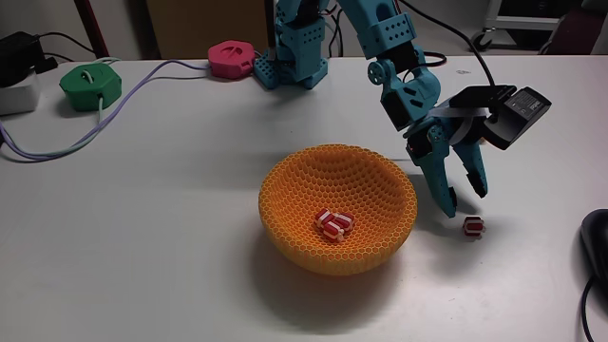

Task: Place cube pieces into the yellow basket

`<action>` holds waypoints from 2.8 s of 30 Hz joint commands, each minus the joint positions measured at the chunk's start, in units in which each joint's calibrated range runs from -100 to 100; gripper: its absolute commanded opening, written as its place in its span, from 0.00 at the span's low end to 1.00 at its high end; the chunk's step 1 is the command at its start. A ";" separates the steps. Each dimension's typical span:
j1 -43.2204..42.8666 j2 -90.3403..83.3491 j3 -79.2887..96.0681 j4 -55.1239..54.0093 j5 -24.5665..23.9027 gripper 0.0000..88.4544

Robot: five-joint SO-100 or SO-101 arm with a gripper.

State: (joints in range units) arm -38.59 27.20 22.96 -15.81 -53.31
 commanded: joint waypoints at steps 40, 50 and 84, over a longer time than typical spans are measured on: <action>19.95 -25.40 -25.99 54.73 15.78 0.00; 26.94 -32.79 -14.24 69.33 22.91 0.52; -28.70 -26.35 42.38 -16.43 -7.62 0.47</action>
State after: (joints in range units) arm -66.25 -3.39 69.66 -27.68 -60.39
